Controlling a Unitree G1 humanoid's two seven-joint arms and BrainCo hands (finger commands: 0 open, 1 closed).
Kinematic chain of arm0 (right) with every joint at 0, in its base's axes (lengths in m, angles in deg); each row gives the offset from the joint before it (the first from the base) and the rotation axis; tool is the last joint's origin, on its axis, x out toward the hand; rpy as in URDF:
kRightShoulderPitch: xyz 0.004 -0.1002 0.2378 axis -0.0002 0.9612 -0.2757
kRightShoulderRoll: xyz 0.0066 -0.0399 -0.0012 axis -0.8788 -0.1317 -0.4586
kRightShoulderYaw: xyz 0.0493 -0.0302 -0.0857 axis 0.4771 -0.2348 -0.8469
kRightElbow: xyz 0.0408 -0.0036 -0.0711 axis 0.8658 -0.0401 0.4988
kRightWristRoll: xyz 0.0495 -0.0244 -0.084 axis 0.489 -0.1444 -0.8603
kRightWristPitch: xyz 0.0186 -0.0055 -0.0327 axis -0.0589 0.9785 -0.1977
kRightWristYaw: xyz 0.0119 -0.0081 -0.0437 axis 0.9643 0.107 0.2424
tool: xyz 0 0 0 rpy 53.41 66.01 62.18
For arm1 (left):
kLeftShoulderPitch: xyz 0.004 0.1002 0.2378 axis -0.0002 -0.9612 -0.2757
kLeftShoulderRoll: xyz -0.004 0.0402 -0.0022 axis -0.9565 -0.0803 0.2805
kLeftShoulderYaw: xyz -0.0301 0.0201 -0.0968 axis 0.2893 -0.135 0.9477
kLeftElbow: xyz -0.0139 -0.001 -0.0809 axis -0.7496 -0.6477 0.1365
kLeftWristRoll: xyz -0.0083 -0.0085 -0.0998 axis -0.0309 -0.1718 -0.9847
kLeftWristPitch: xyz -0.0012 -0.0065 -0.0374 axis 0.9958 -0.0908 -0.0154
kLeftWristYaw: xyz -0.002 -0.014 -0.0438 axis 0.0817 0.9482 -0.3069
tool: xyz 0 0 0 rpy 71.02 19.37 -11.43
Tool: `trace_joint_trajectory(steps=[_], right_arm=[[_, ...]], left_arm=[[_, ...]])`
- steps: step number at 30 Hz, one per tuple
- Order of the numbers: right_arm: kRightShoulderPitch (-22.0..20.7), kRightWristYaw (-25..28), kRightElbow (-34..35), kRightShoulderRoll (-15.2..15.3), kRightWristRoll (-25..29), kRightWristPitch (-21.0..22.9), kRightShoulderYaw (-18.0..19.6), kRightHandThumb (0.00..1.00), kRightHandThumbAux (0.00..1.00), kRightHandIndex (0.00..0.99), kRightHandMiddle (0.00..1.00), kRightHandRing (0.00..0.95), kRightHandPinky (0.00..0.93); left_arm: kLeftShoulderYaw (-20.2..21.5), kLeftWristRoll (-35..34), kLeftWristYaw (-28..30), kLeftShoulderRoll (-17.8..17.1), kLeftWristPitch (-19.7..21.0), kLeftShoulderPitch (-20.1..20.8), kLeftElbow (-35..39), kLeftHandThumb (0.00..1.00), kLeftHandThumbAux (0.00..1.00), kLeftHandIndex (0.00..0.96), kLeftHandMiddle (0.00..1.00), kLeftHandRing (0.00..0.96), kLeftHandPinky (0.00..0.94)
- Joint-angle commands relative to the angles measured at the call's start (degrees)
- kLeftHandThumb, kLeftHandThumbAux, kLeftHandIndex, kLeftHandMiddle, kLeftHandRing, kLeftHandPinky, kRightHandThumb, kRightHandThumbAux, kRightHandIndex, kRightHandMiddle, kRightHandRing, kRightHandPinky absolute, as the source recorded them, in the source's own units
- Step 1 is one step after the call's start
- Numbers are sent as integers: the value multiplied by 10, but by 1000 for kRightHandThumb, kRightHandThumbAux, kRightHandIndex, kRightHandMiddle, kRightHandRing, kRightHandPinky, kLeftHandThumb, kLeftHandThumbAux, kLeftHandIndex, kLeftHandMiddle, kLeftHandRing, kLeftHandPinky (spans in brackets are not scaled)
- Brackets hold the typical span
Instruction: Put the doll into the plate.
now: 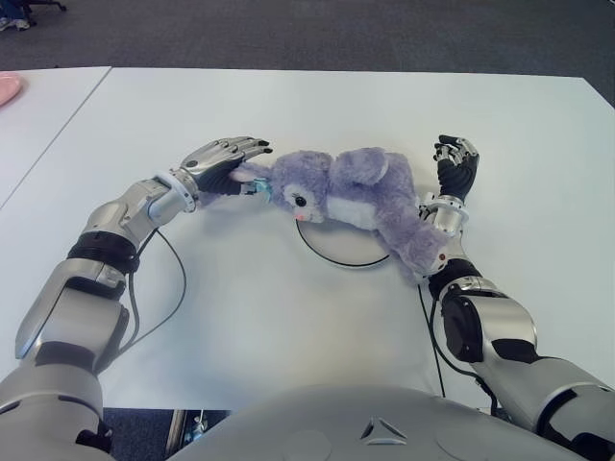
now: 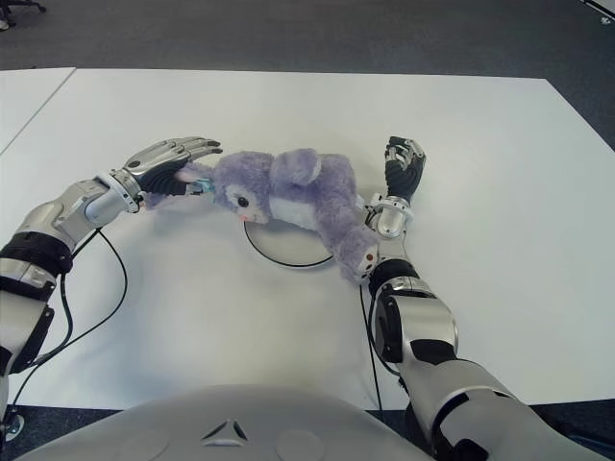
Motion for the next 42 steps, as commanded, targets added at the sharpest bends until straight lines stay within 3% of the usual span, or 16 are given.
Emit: trace_joint_trajectory(steps=[1, 9, 18, 24, 28, 31, 35, 42], right_arm=[[189, -8, -96, -47, -39, 1, -24, 725, 719, 429, 340, 324, 355], [189, -14, -97, -46, -43, 3, -27, 724, 718, 430, 340, 309, 338], [191, -21, -97, -45, -48, 12, -37, 724, 718, 429, 329, 284, 311], [191, -22, -97, -46, -47, 8, -40, 724, 719, 429, 324, 273, 308], [191, -22, -97, -47, -46, 4, -39, 724, 719, 429, 322, 270, 309], [191, -24, -97, -46, -47, 2, -41, 725, 719, 430, 321, 272, 313], [191, -30, -98, -45, -51, 1, -46, 725, 718, 430, 322, 276, 318], [189, -37, -96, -45, -56, 2, -51, 725, 718, 430, 327, 278, 318]], left_arm=[[-1, -10, 38, -20, -11, 7, 5, 355, 263, 0, 0, 0, 0], [13, -41, 73, -38, -32, -20, 68, 382, 203, 0, 0, 0, 0], [34, -104, 134, -65, -28, -51, 157, 388, 160, 0, 0, 0, 0], [61, -200, 211, -108, 3, -105, 296, 358, 141, 0, 0, 0, 0], [95, -300, 271, -175, 40, -172, 425, 340, 130, 0, 0, 0, 0], [112, -362, 323, -213, 89, -204, 499, 356, 129, 0, 0, 0, 0], [132, -389, 359, -239, 122, -227, 539, 386, 129, 0, 0, 0, 0], [172, -402, 394, -271, 132, -245, 562, 455, 132, 0, 0, 0, 0]])
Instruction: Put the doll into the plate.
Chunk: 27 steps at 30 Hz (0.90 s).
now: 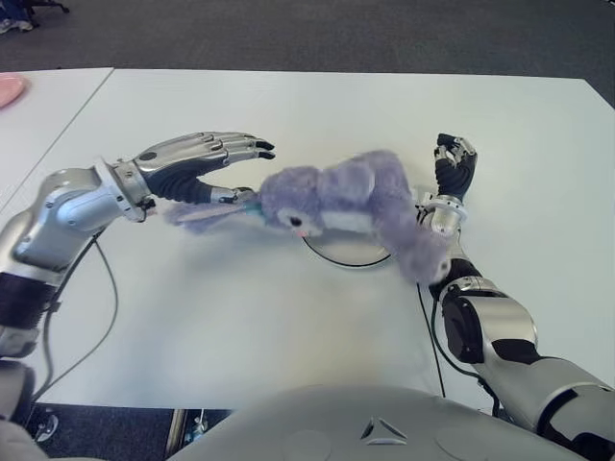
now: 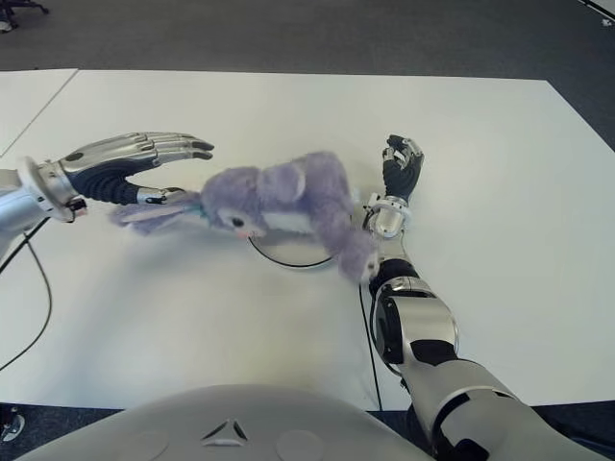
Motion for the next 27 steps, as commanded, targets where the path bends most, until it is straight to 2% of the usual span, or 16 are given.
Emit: trace_joint_trajectory(steps=[1, 6, 13, 27], right_arm=[[188, -9, -96, -49, -40, 1, -24, 725, 718, 430, 327, 278, 318], [189, -7, -96, -52, -34, -2, -22, 725, 717, 431, 328, 279, 317], [190, -6, -97, -51, -34, -1, -24, 725, 717, 431, 328, 279, 315], [189, 0, -96, -50, -32, 9, -24, 726, 718, 430, 329, 275, 310]], left_arm=[[50, -70, 95, -66, 43, -50, 80, 462, 132, 0, 0, 0, 0], [60, -96, 132, -80, 52, -39, 76, 474, 135, 0, 0, 0, 0], [70, -104, 146, -71, 84, -44, 83, 478, 139, 0, 0, 0, 0], [84, -111, 158, -51, 87, -42, 73, 421, 147, 0, 0, 0, 0]])
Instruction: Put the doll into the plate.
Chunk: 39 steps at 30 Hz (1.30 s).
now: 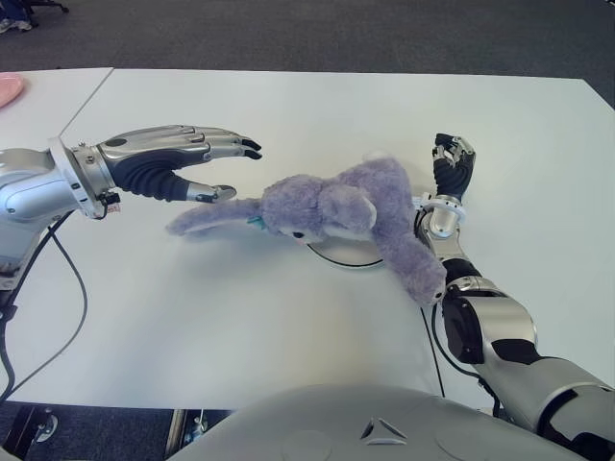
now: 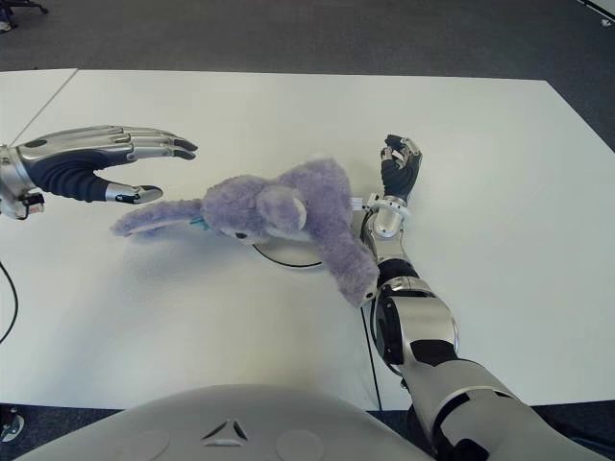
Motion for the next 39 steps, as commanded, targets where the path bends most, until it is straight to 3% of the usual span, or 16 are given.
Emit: trace_joint_trajectory(steps=[1, 6, 12, 14, 16, 20, 22, 25, 28, 33, 39], right_arm=[[190, 4, -96, -50, -30, 9, -16, 726, 718, 430, 329, 274, 310], [189, 2, -96, -52, -31, 8, -17, 726, 718, 430, 325, 271, 315], [188, 8, -97, -54, -28, 3, -14, 726, 717, 431, 327, 280, 328], [188, 10, -97, -53, -27, 1, -13, 726, 717, 431, 328, 285, 334], [188, 10, -97, -52, -27, -1, -12, 726, 717, 431, 330, 289, 340], [187, 9, -98, -51, -27, -1, -12, 726, 718, 431, 332, 295, 337], [187, 7, -98, -52, -27, 1, -11, 726, 718, 431, 332, 294, 332], [187, 5, -98, -53, -26, 5, -11, 725, 718, 430, 331, 290, 325], [186, 4, -98, -54, -26, 5, -10, 725, 718, 430, 330, 286, 321], [186, 6, -98, -54, -25, 4, -10, 725, 718, 430, 329, 282, 314], [185, 14, -98, -52, -21, 7, -6, 725, 718, 430, 331, 280, 311]], left_arm=[[15, -35, 45, 8, 17, -20, -3, 419, 148, 0, 0, 0, 0], [36, -59, 58, 9, -8, -16, -52, 420, 148, 0, 0, 0, 0], [28, -85, 82, 46, -59, 57, -209, 423, 143, 0, 0, 0, 0], [17, -63, 64, 85, -97, 99, -309, 396, 159, 0, 0, 0, 0], [16, -33, 19, 113, -110, 123, -376, 367, 183, 0, 0, 0, 0], [19, 4, -38, 134, -119, 141, -421, 280, 245, 0, 0, 0, 0], [4, 54, -105, 158, -121, 171, -481, 245, 268, 0, 0, 0, 0], [-32, 118, -194, 193, -86, 225, -581, 206, 317, 0, 0, 0, 0], [-38, 120, -240, 233, -34, 252, -643, 133, 475, 0, 0, 0, 0], [-33, 112, -271, 283, -15, 279, -694, 39, 652, 0, 0, 0, 0], [-24, 96, -308, 366, 18, 312, -788, 4, 714, 0, 0, 0, 0]])
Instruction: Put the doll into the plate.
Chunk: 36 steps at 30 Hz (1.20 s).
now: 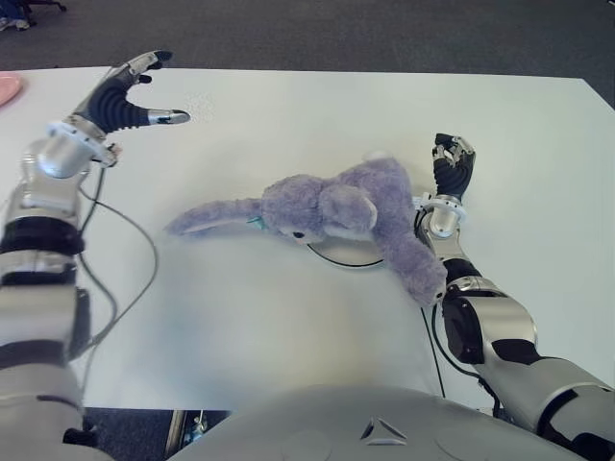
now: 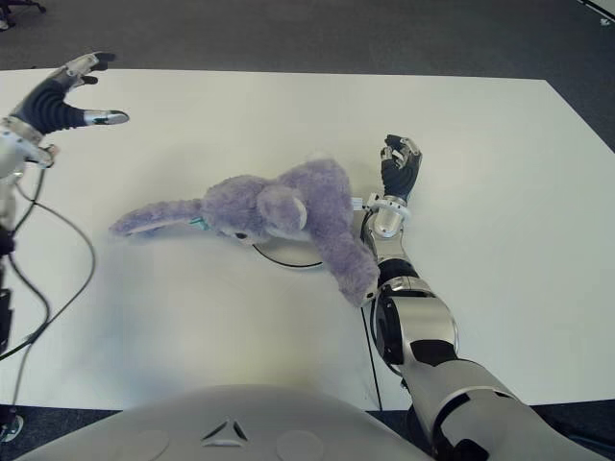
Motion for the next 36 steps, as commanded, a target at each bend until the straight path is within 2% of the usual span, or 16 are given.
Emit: trace_joint_trajectory(steps=[1, 9, 16, 20, 29, 30, 32, 36], right_arm=[[186, 12, -98, -53, -20, 7, -6, 725, 718, 430, 331, 280, 311], [185, 29, -98, -51, -12, 15, 1, 724, 719, 430, 333, 290, 333], [185, 35, -97, -49, -12, 10, 0, 725, 719, 429, 339, 323, 389], [184, 43, -97, -44, -15, 22, -3, 727, 719, 430, 351, 361, 431], [186, 53, -95, -43, -8, 13, 5, 734, 722, 431, 361, 452, 496], [186, 54, -95, -43, -8, 13, 5, 830, 710, 438, 361, 432, 497], [186, 54, -95, -43, -7, 11, 6, 913, 699, 433, 363, 421, 503], [188, 47, -94, -43, -8, 2, 8, 981, 690, 432, 365, 415, 511]], left_arm=[[-7, 27, -84, 133, 69, 51, -182, 3, 714, 0, 0, 0, 0], [12, 13, -127, 201, 124, 64, -232, 0, 669, 0, 0, 0, 0], [15, 13, -155, 249, 145, 57, -244, 0, 618, 0, 0, 0, 0], [20, 10, -163, 262, 152, 46, -248, 0, 596, 0, 0, 0, 0], [73, -33, -140, 281, 143, 14, -251, 0, 562, 0, 0, 0, 0], [79, -38, -137, 282, 141, 10, -251, 0, 560, 0, 0, 0, 0], [94, -50, -132, 288, 133, -2, -251, 0, 560, 0, 0, 0, 0], [114, -64, -127, 299, 110, -29, -249, 0, 568, 0, 0, 0, 0]])
